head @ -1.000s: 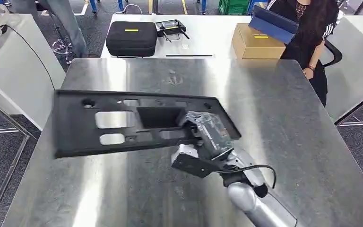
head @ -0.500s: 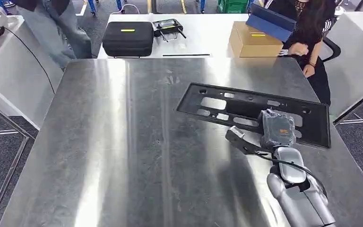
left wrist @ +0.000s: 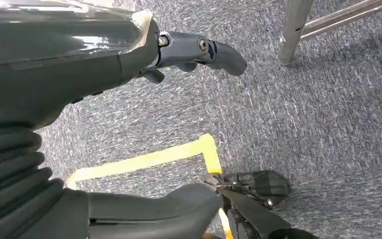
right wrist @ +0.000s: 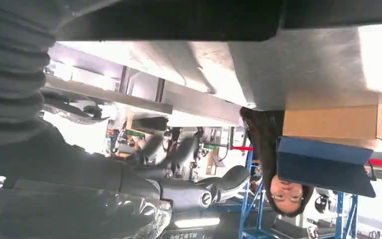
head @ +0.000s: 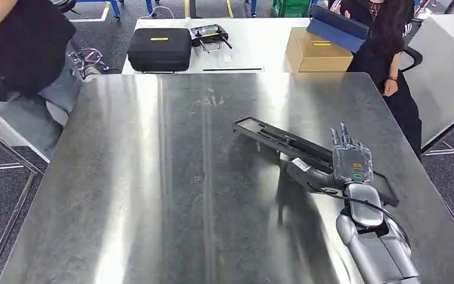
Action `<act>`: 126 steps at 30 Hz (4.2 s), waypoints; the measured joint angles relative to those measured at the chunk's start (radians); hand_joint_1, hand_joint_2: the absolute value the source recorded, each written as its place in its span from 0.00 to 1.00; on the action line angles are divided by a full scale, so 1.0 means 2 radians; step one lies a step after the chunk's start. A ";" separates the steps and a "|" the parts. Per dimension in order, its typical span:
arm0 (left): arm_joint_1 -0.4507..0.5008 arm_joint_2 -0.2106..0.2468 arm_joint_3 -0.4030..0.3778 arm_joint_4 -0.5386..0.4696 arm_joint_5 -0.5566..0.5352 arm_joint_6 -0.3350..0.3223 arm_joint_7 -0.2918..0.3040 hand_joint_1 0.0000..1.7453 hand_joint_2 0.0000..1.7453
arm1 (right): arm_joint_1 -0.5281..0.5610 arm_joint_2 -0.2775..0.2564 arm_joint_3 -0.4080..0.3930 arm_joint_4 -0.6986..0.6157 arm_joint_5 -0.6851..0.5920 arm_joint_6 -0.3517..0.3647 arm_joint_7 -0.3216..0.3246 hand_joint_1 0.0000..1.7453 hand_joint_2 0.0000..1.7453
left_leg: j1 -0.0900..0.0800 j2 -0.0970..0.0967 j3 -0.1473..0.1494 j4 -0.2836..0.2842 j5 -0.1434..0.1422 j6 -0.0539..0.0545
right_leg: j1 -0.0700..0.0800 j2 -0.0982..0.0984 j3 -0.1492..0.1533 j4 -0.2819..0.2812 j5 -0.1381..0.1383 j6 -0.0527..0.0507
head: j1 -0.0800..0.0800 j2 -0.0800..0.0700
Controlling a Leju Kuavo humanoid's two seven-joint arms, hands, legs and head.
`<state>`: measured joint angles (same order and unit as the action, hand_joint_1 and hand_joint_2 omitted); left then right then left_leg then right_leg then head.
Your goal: Take the parts from the cabinet and place them on the table.
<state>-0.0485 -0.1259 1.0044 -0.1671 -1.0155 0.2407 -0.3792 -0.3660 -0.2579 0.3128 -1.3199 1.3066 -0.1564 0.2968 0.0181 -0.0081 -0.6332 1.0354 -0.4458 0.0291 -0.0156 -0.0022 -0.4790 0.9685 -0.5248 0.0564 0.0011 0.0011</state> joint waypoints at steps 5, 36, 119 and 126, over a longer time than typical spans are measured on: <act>0.000 -0.001 0.002 0.000 0.001 0.001 0.002 0.00 0.00 | -0.008 0.008 0.000 0.002 0.004 -0.001 -0.002 0.00 0.00 | 0.000 0.000 0.000 0.000 0.000 0.000 | 0.000 0.000 0.000 0.000 0.000 0.000 | 0.000 0.000; 0.000 -0.001 0.008 0.000 0.001 0.004 0.006 0.00 0.00 | 0.101 0.066 0.017 -0.256 -0.767 0.148 -0.352 0.00 0.00 | 0.001 0.000 0.001 -0.001 -0.001 -0.001 | 0.000 0.000 0.000 0.000 -0.002 0.000 | 0.000 0.000; -0.003 0.005 0.023 -0.003 0.001 -0.025 -0.010 0.00 0.00 | 0.155 0.087 0.075 -0.308 -0.767 0.158 -0.337 0.00 0.00 | -0.007 0.007 -0.010 -0.007 0.017 0.012 | 0.000 -0.001 -0.043 0.115 -0.001 0.010 | 0.002 0.000; -0.004 0.005 0.021 -0.003 -0.007 -0.032 -0.013 0.00 0.00 | 0.176 0.085 0.066 -0.319 -0.766 0.152 -0.349 0.00 0.00 | -0.004 0.005 -0.024 -0.013 0.043 -0.009 | -0.001 -0.001 0.020 -0.009 -0.003 -0.021 | 0.002 0.000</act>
<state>-0.0566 -0.1163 1.0468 -0.1740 -1.0296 0.1762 -0.4047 -0.0140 -0.0885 0.4448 -1.9570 -0.2258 0.1473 -0.4021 0.0097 0.0014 -0.6810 1.0094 -0.3604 0.0114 -0.0168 -0.0047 -0.4382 0.9507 -0.5299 0.0153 0.0057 0.0011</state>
